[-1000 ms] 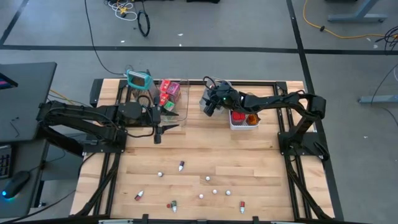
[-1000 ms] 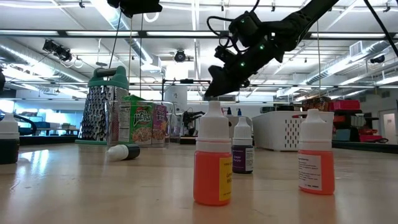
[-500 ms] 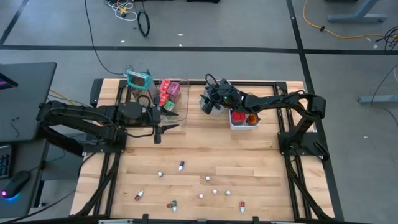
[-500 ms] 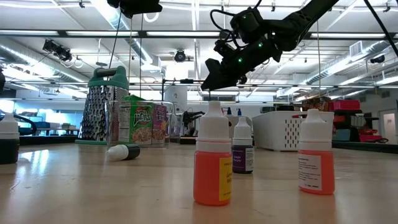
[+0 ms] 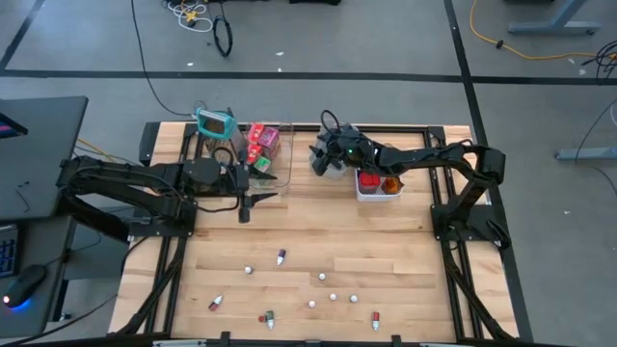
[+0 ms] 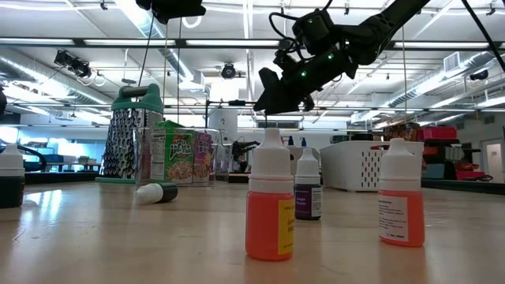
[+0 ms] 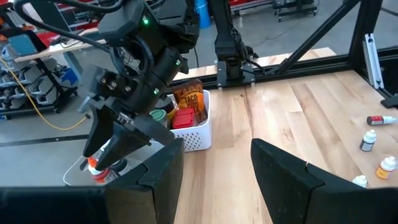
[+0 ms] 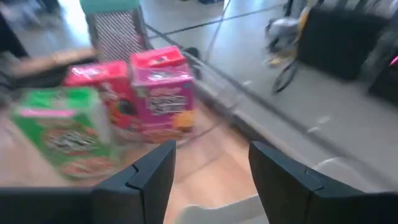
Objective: Pick & Place Kitchen Items
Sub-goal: Put the bottom small purple food coloring bottle into the gray bin
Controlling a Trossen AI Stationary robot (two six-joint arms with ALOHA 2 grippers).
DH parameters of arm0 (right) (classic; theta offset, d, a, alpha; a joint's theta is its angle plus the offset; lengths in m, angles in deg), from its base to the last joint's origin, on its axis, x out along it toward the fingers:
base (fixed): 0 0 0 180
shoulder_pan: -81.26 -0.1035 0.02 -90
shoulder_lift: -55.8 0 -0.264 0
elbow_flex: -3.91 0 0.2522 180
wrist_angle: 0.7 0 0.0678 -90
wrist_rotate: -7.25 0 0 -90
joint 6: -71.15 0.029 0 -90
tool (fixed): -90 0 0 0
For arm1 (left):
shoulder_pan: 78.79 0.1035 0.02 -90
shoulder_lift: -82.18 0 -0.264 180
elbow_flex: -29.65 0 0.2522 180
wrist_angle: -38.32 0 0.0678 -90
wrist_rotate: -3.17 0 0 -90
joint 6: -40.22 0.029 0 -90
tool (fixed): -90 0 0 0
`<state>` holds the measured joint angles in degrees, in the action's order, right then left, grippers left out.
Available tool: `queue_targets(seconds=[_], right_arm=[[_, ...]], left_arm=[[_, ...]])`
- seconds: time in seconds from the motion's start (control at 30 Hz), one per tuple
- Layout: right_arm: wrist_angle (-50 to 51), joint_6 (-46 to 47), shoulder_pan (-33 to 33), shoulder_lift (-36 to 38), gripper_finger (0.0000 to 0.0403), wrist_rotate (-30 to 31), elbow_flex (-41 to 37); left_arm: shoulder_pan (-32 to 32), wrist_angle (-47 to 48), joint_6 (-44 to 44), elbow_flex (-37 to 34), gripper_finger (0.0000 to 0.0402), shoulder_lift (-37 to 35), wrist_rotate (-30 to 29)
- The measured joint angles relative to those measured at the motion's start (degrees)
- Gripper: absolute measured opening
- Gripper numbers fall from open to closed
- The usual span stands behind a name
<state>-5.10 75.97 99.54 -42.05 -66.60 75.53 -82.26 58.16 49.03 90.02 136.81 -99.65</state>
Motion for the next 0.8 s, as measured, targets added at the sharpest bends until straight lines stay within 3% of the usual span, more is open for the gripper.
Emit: queue_targets(seconds=[0.13, 0.3, 0.5, 0.67, 0.8], right_arm=[[1.9, 9.1, 0.0, 0.0, 0.0214, -10.3, 0.0], [4.6, 8.0, -0.2, 0.0, 0.0214, -22.7, 0.0], [5.9, 6.6, -3.1, 0.1, 0.0214, -26.5, 0.0], [7.2, 2.6, -9.4, 1.1, 0.0214, -32.8, 0.0], [9.3, -2.1, -15.2, 1.9, 0.0214, -33.6, 0.0]], left_arm=[[0.0, 0.0, -1.0, 0.0, 0.0194, 0.0, 0.0], [0.0, 0.0, -1.5, 0.0, 0.0194, 0.0, 2.1], [0.0, 0.0, -1.5, 0.0, 0.0194, 0.0, 3.9], [0.0, 0.0, -1.5, 0.0, 0.0194, 0.0, 3.9], [0.0, 0.1, -1.5, 0.0, 0.0194, 0.0, 3.9]])
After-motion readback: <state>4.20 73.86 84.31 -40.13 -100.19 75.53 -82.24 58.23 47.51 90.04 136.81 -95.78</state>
